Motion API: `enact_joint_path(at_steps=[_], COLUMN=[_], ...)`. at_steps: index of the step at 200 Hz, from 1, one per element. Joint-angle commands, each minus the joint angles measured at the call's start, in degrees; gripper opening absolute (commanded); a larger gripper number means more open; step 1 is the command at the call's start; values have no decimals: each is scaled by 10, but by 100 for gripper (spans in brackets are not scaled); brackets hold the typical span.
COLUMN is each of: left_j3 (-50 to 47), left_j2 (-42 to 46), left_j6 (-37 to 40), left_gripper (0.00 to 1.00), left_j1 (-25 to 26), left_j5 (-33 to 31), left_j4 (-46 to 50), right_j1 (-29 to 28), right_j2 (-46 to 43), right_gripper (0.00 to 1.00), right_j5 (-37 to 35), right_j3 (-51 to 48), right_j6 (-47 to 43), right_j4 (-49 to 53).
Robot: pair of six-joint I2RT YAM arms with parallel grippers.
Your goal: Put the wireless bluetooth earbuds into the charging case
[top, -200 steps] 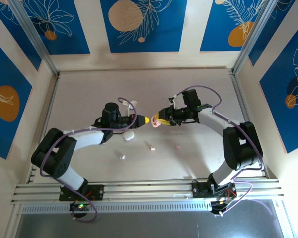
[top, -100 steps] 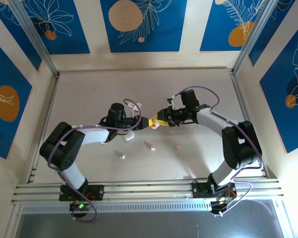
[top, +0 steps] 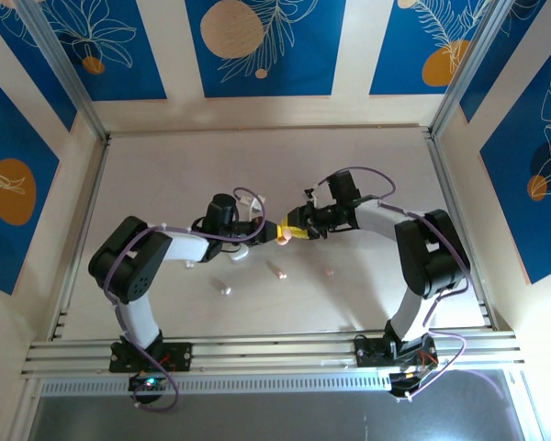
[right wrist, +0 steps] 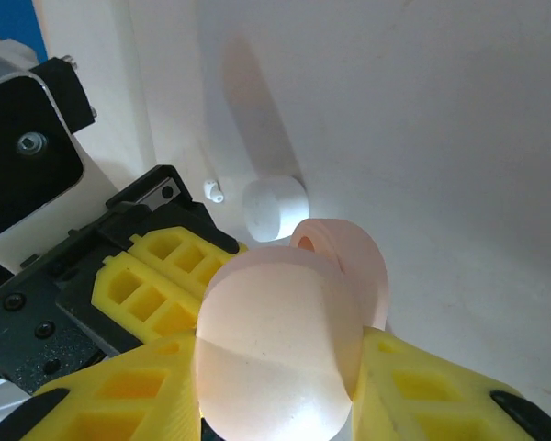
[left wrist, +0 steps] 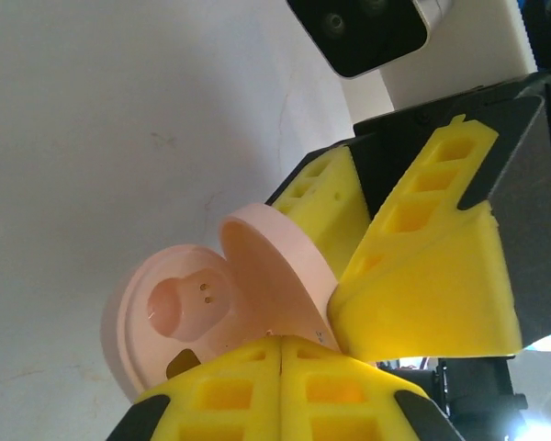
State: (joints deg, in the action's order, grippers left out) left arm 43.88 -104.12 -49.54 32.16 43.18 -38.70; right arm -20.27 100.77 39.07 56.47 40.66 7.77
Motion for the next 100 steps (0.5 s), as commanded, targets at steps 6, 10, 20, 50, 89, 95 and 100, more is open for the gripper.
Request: enact_joint_path(at_steps=[6,10,20,50,89,95,100], left_j3=[17,19,21,27,34,35,36], left_j2=[-27,-30,-37,-51,-59,-59,-61], left_j6=[-14,-15,-16,-18,-15,-15,-14], left_gripper=[6,6,6,7,8,8,8], left_j1=[8,8,9,11,16,16,17], left_j5=[2,1,-1,-5,-7,-7,-8], left_j4=[-24,-22,-19,-14,-4,-1,1], right_j1=[-1,-2,-2,1,4,4,4], right_j2=[24,28,36,54,69,70,70], right_gripper=[41,42,45,51,55,57,59], right_j5=[33,34,36,37,32,30,26], right_j3=[-7,-6,-5,-3,3,4,6], right_j6=[14,15,16,16,9,7,4], right_j4=[-27,-29,-31,-31,-17,-12,-6])
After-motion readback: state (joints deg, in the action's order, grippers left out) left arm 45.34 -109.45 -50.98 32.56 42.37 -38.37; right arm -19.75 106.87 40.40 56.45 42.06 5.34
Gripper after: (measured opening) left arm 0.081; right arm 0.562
